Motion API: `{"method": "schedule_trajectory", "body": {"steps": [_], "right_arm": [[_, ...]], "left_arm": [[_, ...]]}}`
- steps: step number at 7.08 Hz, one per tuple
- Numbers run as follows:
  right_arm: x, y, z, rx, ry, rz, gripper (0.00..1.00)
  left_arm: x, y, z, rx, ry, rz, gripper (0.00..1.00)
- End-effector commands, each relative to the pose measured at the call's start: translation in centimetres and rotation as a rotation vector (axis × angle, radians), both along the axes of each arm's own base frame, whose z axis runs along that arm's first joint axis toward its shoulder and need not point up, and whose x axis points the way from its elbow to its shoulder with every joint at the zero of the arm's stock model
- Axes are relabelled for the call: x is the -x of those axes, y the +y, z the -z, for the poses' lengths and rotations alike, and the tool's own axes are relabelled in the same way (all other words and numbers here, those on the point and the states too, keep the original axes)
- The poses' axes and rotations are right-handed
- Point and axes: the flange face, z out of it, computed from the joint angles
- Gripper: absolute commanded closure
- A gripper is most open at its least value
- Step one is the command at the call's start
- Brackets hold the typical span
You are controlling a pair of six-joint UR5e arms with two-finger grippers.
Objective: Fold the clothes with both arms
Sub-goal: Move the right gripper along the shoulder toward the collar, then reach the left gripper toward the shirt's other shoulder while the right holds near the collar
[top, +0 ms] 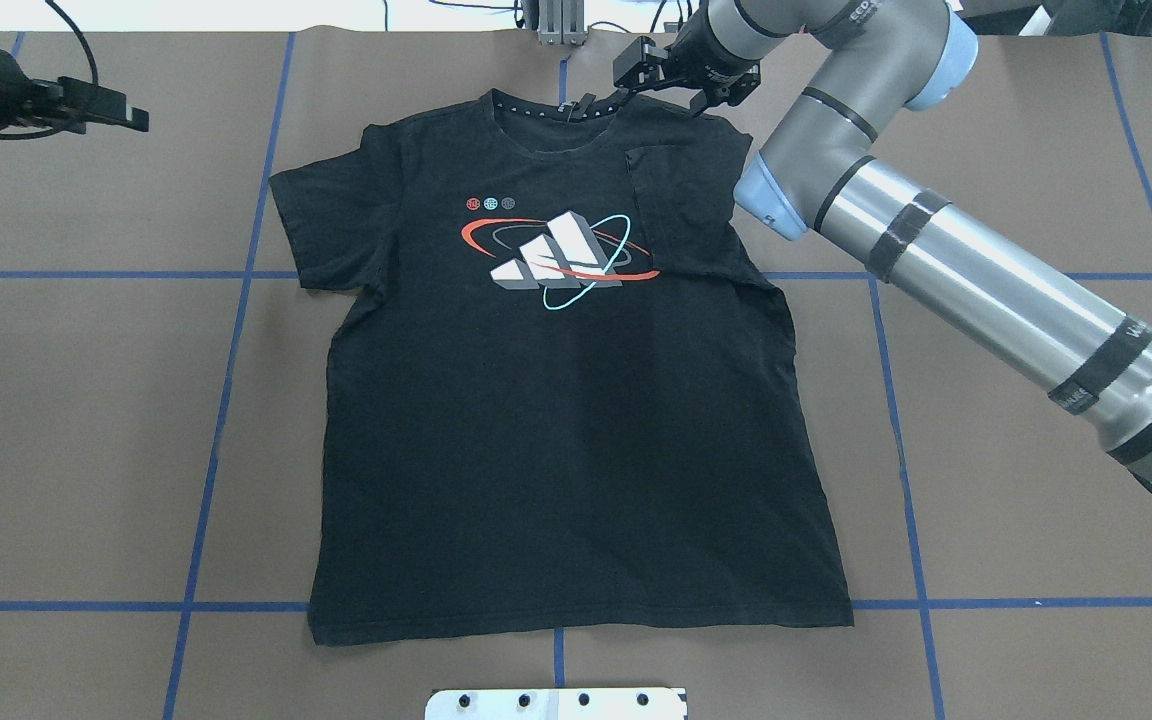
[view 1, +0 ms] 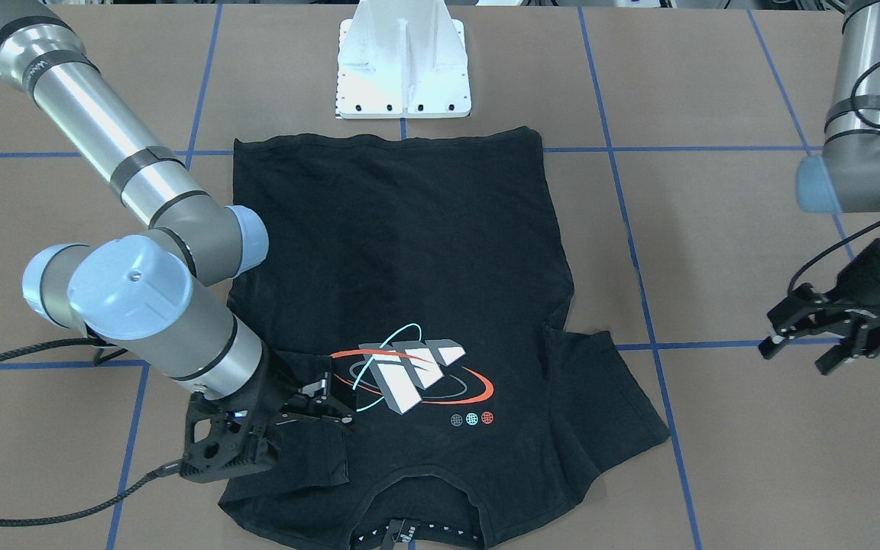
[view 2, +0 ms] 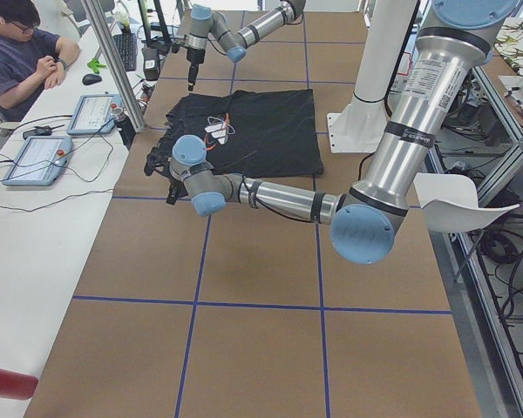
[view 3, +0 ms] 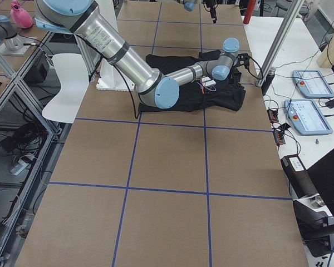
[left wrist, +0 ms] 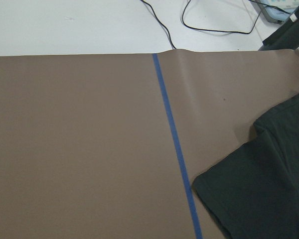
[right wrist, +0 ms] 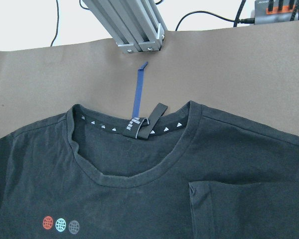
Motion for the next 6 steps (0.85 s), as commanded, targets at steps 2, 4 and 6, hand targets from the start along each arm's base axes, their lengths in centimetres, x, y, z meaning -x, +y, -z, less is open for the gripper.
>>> {"method": "schedule_trajectory", "body": {"steps": [2, 4, 6], "right_arm": [[-1.7, 0.7, -1.1, -0.004, -0.010, -0.008, 0.00], [-1.5, 0.9, -0.8, -0.006, -0.010, -0.008, 0.00], [-1.6, 0.8, -0.9, -0.006, -0.009, -0.011, 0.00]], "left_arm": [[-10.9, -2.7, 1.7, 0.004, -0.028, 0.099, 0.00], [-15.3, -3.5, -0.9, -0.031, -0.063, 0.156, 0.00], [-16.5, -3.3, -1.8, -0.020, -0.079, 0.152, 0.01]]}}
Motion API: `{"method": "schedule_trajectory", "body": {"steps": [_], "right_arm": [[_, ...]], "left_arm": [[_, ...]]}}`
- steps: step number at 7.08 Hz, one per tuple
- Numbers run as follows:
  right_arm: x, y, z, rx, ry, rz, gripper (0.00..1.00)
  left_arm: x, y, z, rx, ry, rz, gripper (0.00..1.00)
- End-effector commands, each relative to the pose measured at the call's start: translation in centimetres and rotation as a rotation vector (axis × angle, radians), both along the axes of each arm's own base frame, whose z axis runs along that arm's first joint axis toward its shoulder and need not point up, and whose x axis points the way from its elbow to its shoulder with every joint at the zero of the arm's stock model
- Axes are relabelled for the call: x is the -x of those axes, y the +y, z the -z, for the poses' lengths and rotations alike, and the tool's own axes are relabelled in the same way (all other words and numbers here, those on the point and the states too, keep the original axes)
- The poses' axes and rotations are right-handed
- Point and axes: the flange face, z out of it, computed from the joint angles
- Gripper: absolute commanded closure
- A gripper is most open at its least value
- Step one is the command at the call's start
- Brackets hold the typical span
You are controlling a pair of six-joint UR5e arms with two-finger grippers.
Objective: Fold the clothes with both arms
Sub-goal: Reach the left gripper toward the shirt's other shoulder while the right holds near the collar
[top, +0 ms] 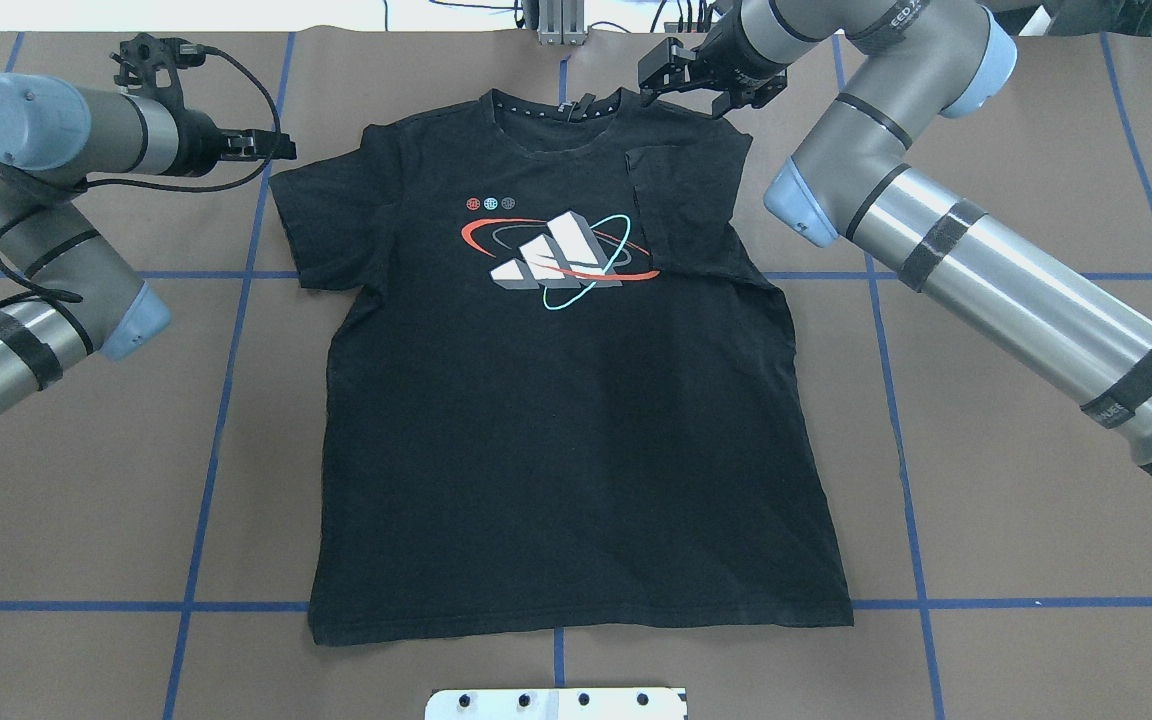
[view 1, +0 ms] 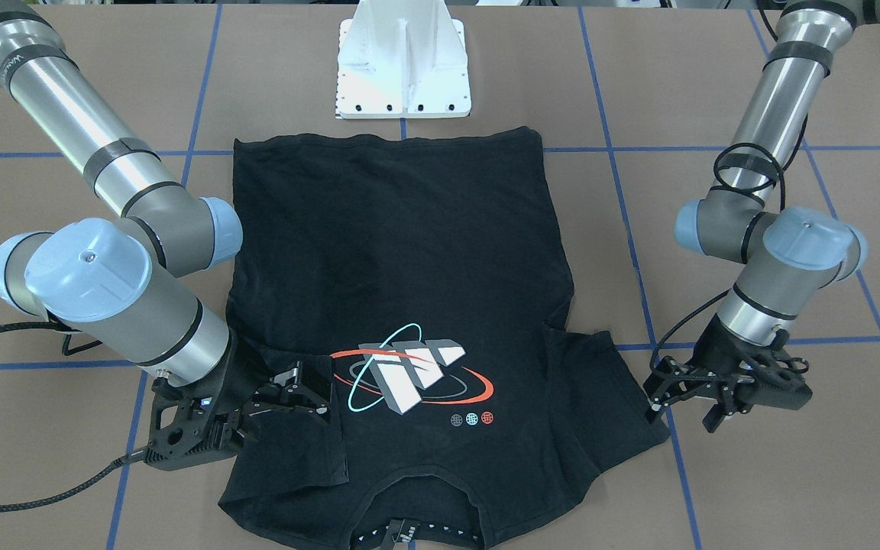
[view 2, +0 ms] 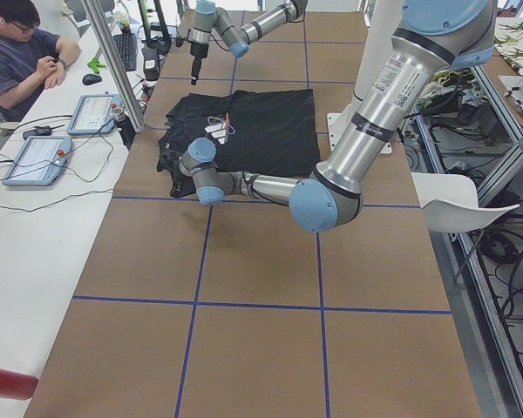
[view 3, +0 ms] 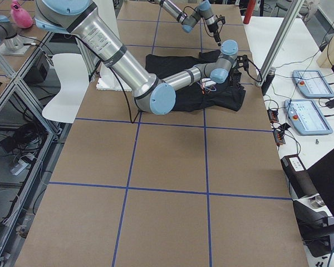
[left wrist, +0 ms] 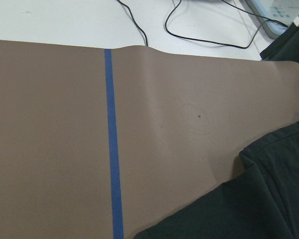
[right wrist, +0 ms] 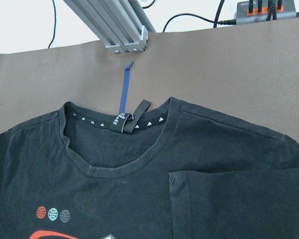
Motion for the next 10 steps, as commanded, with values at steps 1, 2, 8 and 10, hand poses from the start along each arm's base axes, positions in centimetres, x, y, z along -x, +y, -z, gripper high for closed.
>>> {"method": "schedule_trajectory", "body": {"steps": [1, 2, 8, 10], "right_arm": [[0.1, 0.0, -0.1, 0.001, 0.001, 0.000, 0.00], [0.1, 0.0, -0.1, 0.001, 0.001, 0.000, 0.00], [0.3, 0.0, -0.3, 0.004, 0.005, -0.001, 0.00], [0.3, 0.0, -0.4, 0.005, 0.006, -0.001, 0.00]], "left_arm": [[-1.8, -0.1, -1.1, 0.011, -0.025, 0.007, 0.02], [-2.6, 0.0, -1.2, 0.014, -0.031, 0.001, 0.05], [-3.3, -0.6, -1.8, 0.027, -0.053, 0.016, 0.26], [-4.3, 0.1, -2.0, 0.027, -0.054, 0.001, 0.28]]}}
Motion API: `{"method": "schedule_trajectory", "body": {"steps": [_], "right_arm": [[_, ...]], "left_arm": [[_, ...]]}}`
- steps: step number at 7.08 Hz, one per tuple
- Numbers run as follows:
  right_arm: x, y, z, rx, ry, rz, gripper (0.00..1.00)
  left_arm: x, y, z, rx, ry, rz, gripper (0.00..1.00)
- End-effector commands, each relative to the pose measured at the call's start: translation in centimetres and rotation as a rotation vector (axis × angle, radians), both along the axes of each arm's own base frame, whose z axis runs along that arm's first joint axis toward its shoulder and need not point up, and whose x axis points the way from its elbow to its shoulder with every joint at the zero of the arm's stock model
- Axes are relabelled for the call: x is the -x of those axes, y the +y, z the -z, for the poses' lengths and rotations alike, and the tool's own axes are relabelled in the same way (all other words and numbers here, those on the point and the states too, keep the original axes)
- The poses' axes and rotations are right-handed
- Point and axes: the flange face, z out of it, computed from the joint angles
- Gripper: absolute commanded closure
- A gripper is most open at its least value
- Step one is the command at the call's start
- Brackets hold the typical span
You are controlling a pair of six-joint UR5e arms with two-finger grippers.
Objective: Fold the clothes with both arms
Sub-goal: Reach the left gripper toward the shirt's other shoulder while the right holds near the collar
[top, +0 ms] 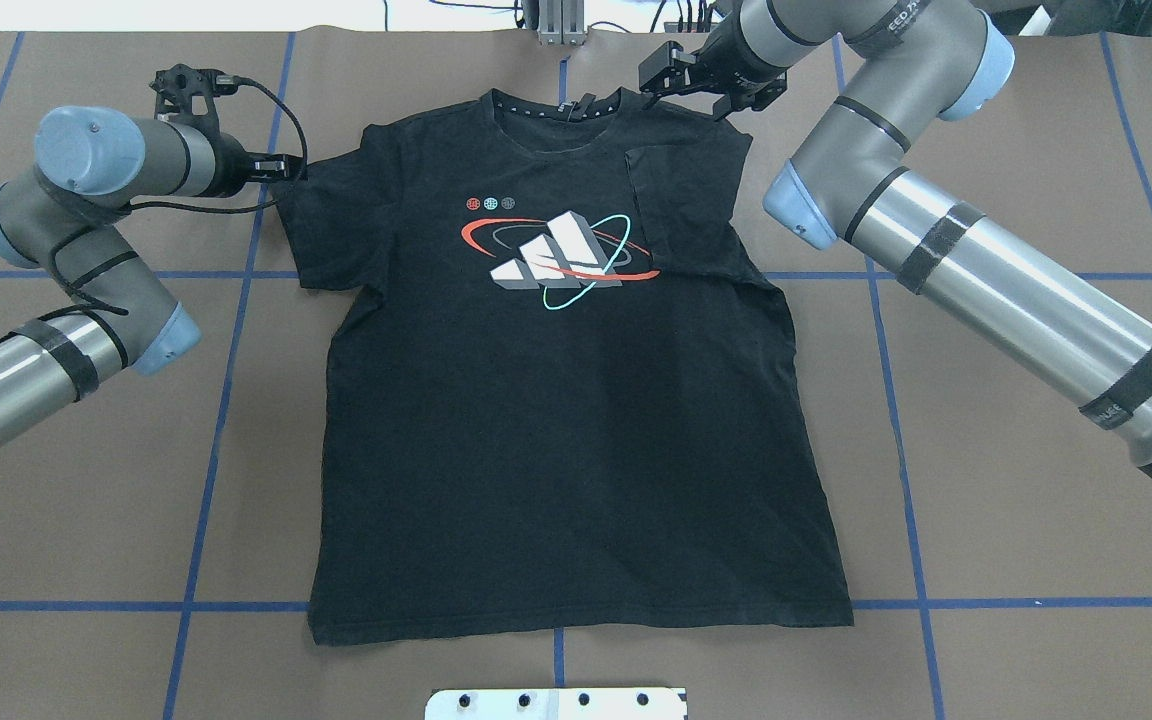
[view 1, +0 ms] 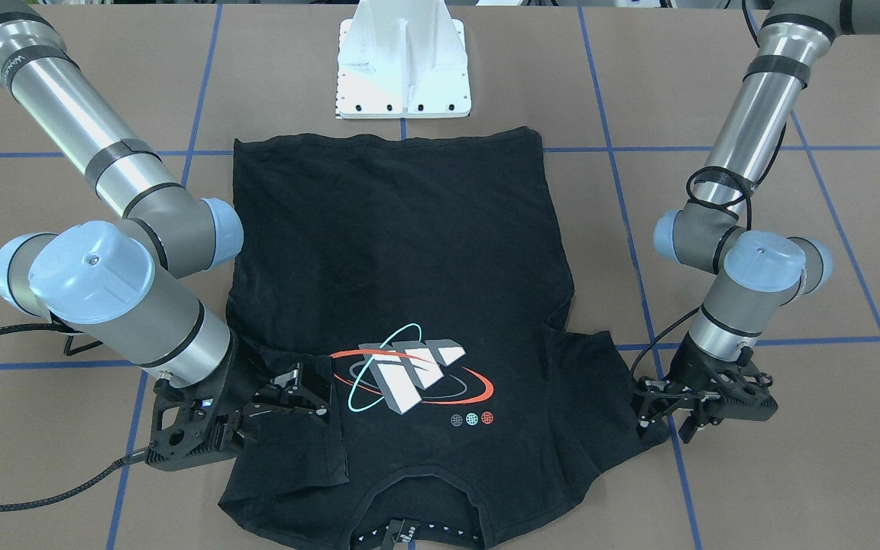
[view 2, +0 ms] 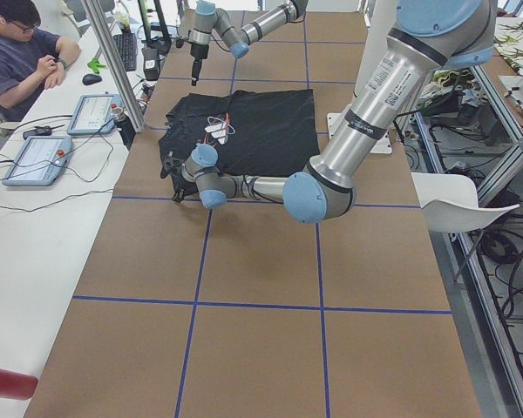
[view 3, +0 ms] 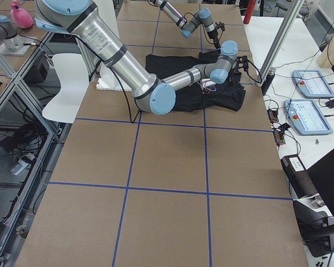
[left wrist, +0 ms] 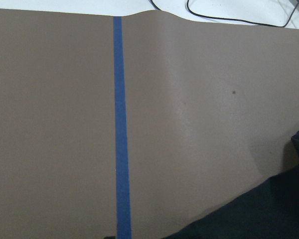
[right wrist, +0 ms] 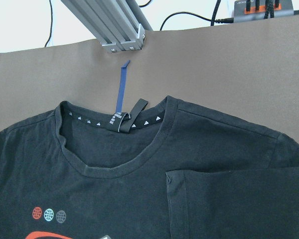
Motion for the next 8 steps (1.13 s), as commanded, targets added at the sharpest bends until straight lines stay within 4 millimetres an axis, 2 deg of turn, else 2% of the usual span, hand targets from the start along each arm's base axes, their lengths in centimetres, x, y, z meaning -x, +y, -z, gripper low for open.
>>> {"method": "schedule_trajectory", "body": {"steps": [1, 4, 8], "right_arm": [[0.12, 0.05, -0.04, 0.006, -0.001, -0.001, 0.00], [0.11, 0.06, 0.16, 0.014, -0.006, -0.006, 0.00], [0.11, 0.07, 0.16, 0.013, -0.006, -0.005, 0.00]], "left_arm": [[-0.73, 0.47, -0.08, 0.000, 0.000, -0.011, 0.29], [-0.58, 0.50, -0.24, 0.002, -0.001, -0.011, 0.40], [-0.26, 0.35, 0.33, -0.008, 0.005, -0.009, 0.40]]}}
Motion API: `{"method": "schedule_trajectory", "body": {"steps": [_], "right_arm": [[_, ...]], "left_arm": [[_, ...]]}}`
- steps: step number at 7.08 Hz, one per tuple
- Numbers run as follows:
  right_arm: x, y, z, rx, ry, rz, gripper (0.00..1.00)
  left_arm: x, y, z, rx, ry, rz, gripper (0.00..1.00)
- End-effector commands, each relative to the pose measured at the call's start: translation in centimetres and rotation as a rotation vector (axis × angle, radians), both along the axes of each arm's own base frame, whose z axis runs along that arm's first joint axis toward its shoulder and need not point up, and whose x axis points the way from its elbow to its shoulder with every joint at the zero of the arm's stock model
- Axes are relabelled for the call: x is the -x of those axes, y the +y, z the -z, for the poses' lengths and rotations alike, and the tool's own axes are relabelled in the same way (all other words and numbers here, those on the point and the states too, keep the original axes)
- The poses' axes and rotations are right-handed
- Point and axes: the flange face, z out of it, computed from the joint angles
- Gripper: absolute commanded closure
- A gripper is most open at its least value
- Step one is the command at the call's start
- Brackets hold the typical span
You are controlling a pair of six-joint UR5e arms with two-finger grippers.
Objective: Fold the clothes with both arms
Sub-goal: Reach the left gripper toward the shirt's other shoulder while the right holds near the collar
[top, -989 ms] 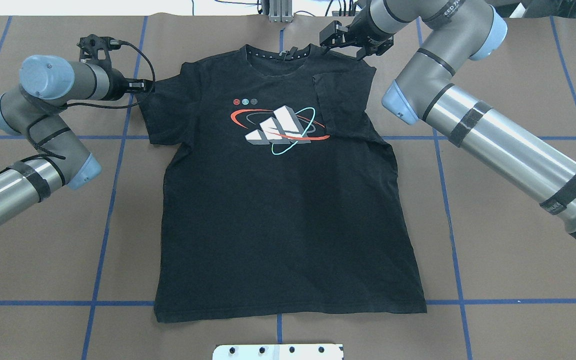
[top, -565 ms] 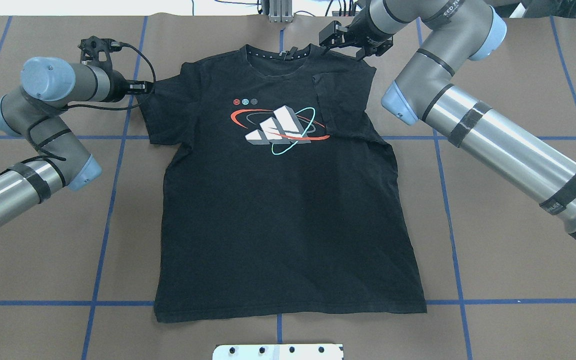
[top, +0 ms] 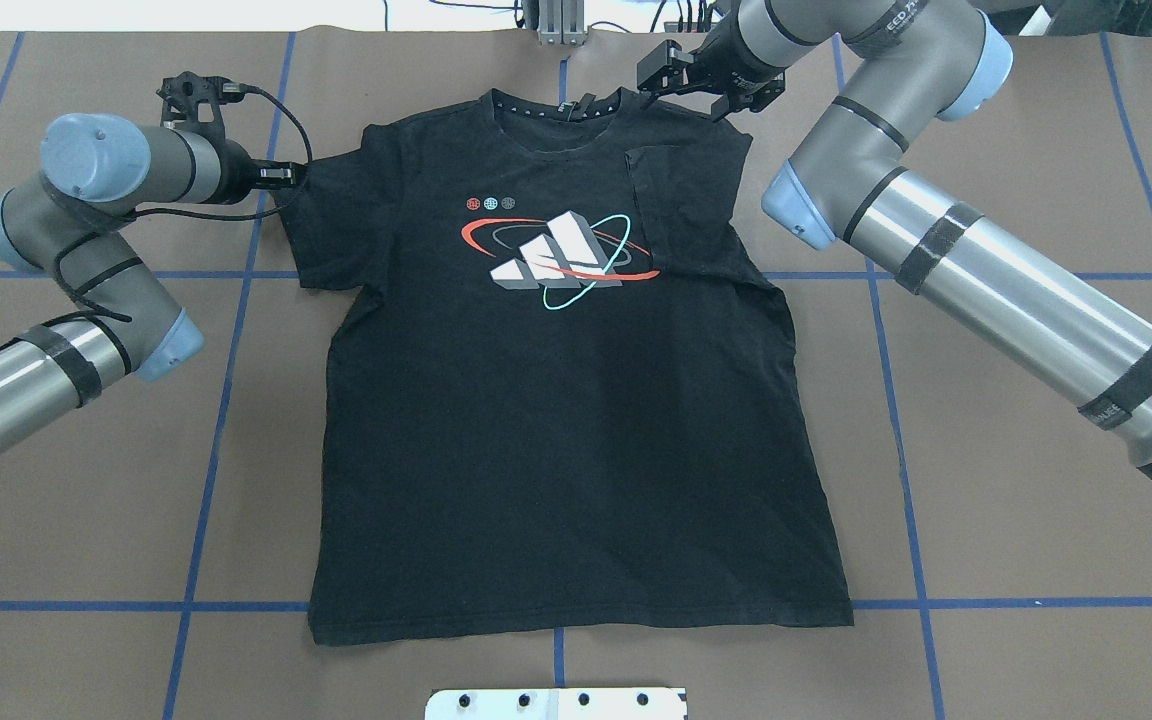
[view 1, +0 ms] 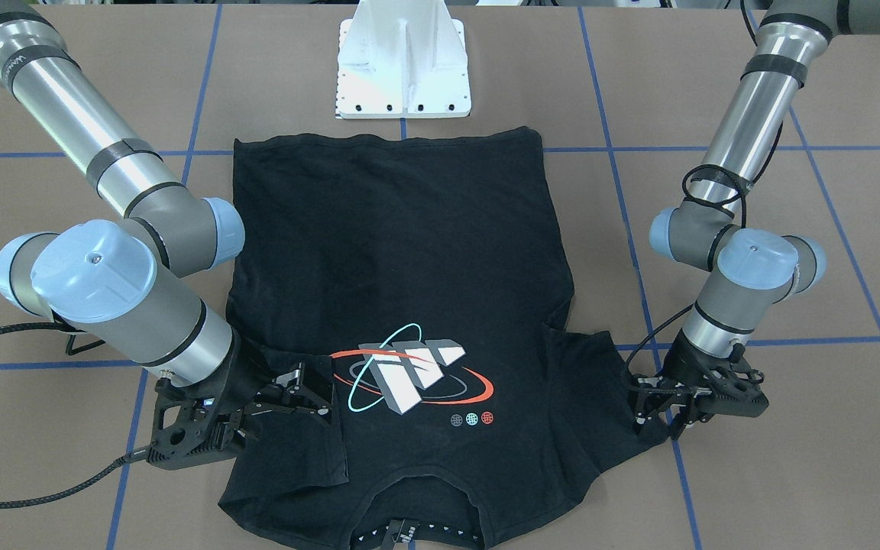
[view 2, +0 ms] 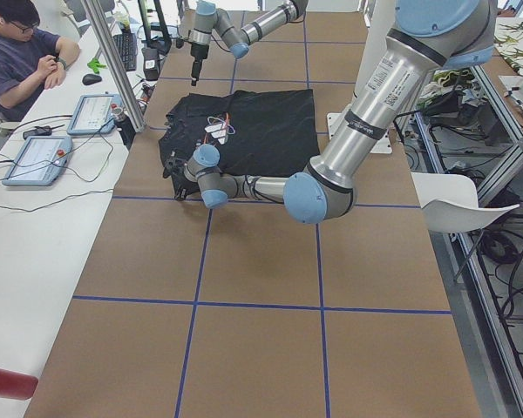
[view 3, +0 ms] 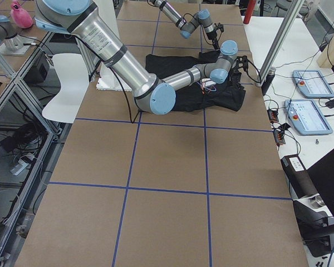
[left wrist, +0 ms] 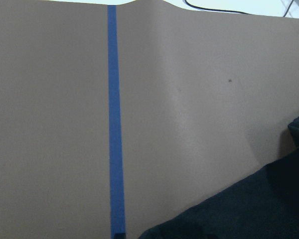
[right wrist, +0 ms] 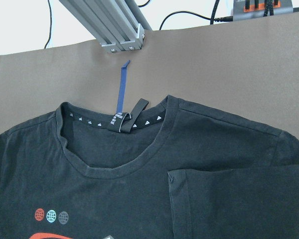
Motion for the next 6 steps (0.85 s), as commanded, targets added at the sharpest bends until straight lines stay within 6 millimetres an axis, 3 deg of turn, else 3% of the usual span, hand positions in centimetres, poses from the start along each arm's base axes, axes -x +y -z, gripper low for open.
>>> {"method": "schedule_trajectory", "body": {"steps": [1, 5, 6], "right_arm": [[0.00, 0.01, -0.13, 0.001, 0.001, 0.000, 0.00], [0.00, 0.01, -0.14, 0.002, 0.001, 0.000, 0.00], [-0.01, 0.02, -0.26, 0.002, 0.002, 0.000, 0.00]], "left_arm": [[0.26, -0.15, 0.13, -0.003, -0.001, 0.001, 0.40], [0.32, -0.26, 0.20, -0.001, -0.001, 0.003, 0.56], [0.28, -0.30, 0.36, 0.001, 0.001, 0.004, 0.75]]}}
